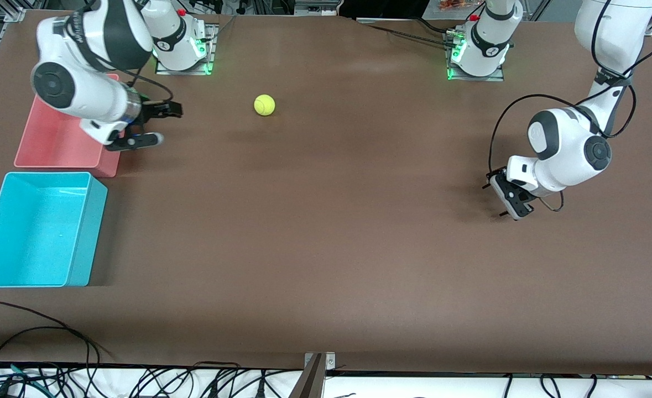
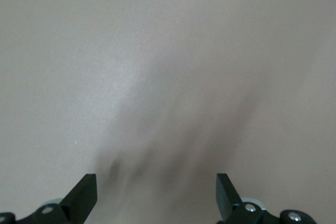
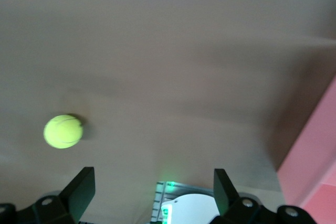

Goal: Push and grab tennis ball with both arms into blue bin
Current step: 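Reach the right gripper to the ball while the left gripper draws back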

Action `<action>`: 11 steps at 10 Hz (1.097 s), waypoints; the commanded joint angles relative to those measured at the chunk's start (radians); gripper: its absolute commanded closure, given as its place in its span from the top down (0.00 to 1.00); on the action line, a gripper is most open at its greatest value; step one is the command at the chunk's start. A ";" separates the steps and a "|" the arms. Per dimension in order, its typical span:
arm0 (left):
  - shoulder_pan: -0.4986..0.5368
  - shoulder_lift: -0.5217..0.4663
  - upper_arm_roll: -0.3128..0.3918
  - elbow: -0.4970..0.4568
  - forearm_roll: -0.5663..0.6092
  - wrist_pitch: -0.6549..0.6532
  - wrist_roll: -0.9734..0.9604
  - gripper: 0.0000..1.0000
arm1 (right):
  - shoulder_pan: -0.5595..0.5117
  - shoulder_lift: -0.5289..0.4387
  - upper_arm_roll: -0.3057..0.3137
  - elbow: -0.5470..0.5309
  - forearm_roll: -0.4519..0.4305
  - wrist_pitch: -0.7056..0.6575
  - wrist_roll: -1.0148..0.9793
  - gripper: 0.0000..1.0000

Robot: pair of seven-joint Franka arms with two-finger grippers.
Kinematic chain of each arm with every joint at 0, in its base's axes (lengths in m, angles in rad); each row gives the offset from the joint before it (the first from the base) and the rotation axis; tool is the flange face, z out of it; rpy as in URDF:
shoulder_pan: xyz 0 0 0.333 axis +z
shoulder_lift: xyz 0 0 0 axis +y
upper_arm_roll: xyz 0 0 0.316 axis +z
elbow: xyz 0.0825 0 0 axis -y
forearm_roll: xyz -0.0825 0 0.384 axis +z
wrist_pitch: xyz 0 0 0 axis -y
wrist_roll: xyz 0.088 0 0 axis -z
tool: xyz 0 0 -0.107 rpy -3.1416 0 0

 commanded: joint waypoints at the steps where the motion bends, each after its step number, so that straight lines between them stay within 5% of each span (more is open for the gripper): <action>1: 0.052 -0.147 0.009 -0.059 0.010 -0.063 0.006 1.00 | -0.005 0.050 0.172 -0.030 0.076 0.039 0.053 1.00; 6: 0.070 -0.284 0.011 -0.079 0.010 -0.100 0.004 1.00 | 0.031 0.251 0.380 -0.032 0.081 0.197 0.312 1.00; 11: 0.086 -0.313 0.011 -0.084 0.010 -0.110 0.002 1.00 | 0.142 0.377 0.379 -0.043 -0.012 0.250 0.444 1.00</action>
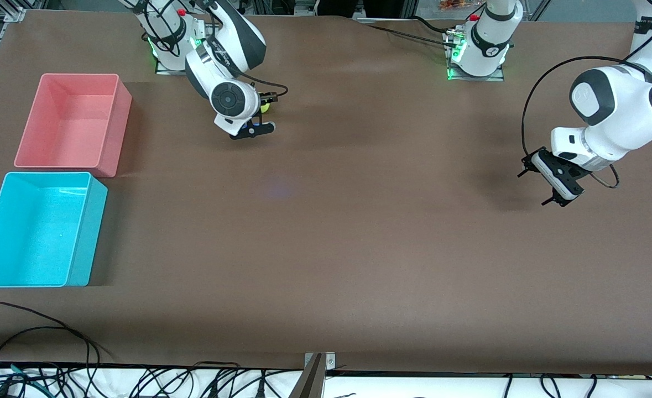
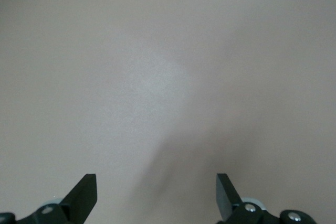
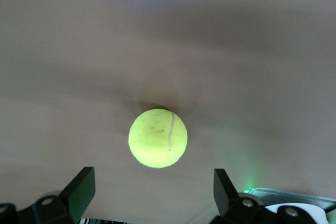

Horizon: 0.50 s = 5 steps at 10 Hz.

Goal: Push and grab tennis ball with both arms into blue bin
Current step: 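Close the right gripper around the tennis ball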

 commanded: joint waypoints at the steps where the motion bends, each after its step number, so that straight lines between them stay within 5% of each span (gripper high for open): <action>1: 0.019 -0.036 -0.003 -0.025 0.010 -0.014 0.003 1.00 | 0.037 0.080 0.001 -0.004 -0.094 0.047 0.091 1.00; 5: 0.019 -0.035 -0.003 -0.023 0.010 -0.026 0.001 1.00 | 0.085 0.174 -0.002 -0.002 -0.198 0.075 0.205 1.00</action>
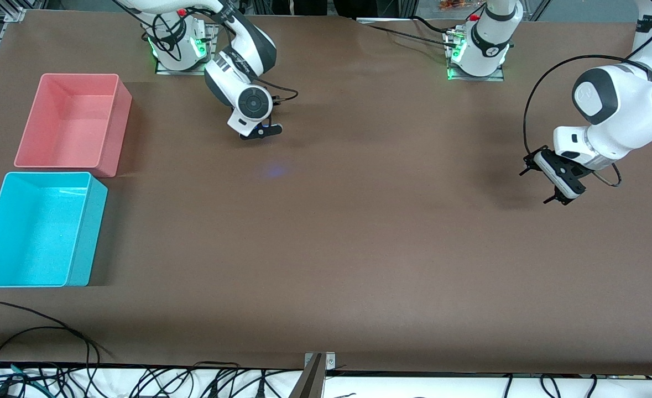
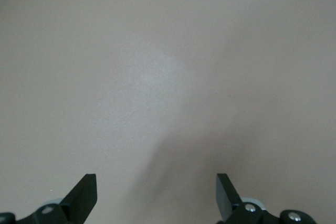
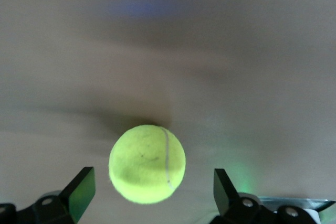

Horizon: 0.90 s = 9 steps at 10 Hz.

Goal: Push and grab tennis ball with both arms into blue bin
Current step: 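Close the right gripper around the tennis ball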

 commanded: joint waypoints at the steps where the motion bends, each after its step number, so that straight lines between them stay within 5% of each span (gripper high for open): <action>1: 0.007 -0.029 -0.003 -0.018 0.010 -0.015 0.001 1.00 | 0.021 0.043 -0.002 0.003 -0.037 0.025 0.046 1.00; 7: 0.007 -0.053 0.003 -0.012 0.010 -0.014 0.000 1.00 | 0.064 0.097 -0.013 0.003 -0.071 0.041 0.112 1.00; 8: 0.007 -0.056 0.003 -0.012 0.010 -0.015 -0.002 1.00 | 0.071 0.106 -0.014 0.003 -0.088 0.041 0.121 0.91; 9: 0.007 -0.064 0.005 -0.010 0.010 -0.017 -0.008 1.00 | 0.071 0.108 -0.016 0.007 -0.091 0.032 0.130 0.59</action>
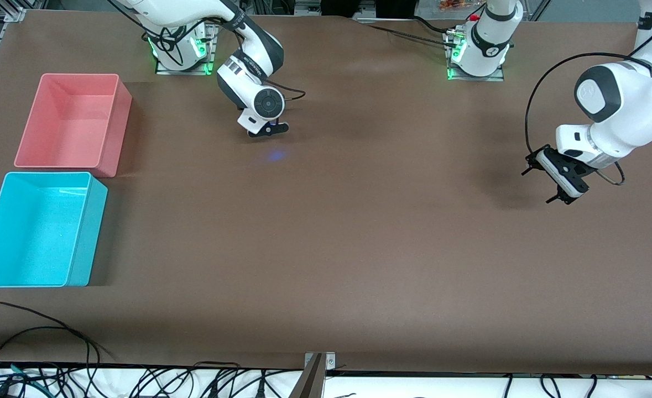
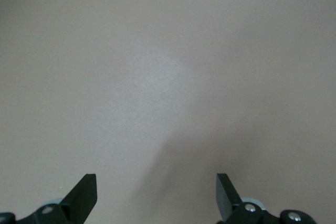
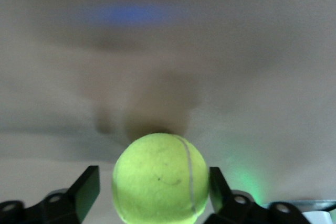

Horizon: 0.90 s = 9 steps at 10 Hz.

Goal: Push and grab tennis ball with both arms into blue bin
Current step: 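Close the right gripper around the tennis ball, then carry the ball with the right gripper while the left gripper returns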

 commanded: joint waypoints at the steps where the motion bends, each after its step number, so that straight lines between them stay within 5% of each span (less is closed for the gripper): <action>1: 0.005 -0.058 0.004 -0.009 0.010 -0.038 -0.041 1.00 | 0.013 0.019 -0.013 0.014 -0.048 -0.014 0.041 0.44; 3: -0.005 -0.100 0.017 0.006 0.010 -0.099 -0.136 1.00 | 0.011 0.017 -0.025 0.043 -0.054 -0.019 0.039 0.37; 7: -0.008 -0.115 0.030 0.130 0.030 -0.272 -0.255 1.00 | -0.010 0.019 -0.028 0.292 -0.050 -0.250 0.041 0.36; 9: -0.024 -0.117 0.021 0.250 0.157 -0.414 -0.440 1.00 | -0.048 0.019 -0.028 0.403 -0.050 -0.330 0.036 0.36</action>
